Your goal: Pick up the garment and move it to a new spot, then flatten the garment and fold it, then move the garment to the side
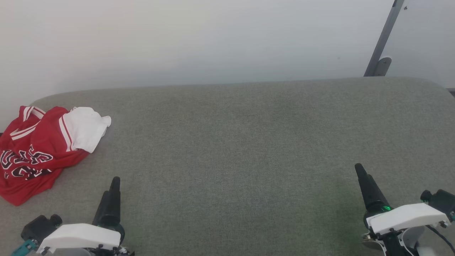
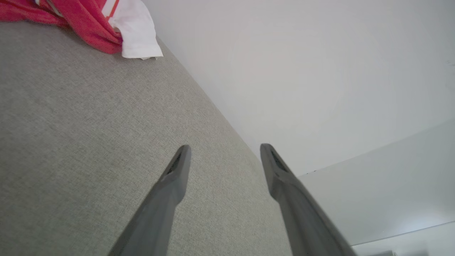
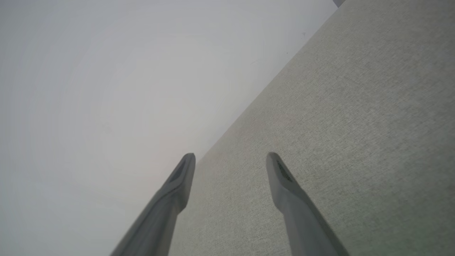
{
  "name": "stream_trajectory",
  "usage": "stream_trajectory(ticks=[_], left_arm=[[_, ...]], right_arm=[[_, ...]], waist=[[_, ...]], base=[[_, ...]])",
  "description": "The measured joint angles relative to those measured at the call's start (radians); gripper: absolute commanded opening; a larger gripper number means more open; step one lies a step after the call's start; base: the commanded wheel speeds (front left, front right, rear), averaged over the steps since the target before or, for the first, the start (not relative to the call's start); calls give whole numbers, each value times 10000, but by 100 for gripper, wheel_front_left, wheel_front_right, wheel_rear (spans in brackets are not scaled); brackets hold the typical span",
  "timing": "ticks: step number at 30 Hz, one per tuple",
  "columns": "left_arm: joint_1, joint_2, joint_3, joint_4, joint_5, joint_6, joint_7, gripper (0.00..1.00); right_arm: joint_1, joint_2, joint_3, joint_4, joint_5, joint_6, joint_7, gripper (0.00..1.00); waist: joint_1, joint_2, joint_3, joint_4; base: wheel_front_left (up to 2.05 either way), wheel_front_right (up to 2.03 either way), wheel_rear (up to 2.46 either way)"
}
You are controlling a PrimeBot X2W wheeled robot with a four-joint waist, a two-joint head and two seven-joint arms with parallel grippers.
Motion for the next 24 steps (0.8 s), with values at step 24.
stream_trajectory(ticks=[24], left_arm=[[455,-50,431,-267,3463,-412,-765,100]], right_arm=[[52,-366,-182,-249,-2941,0,-545,100]], waist=[[0,0,-124,-36]], base=[[0,0,0]])
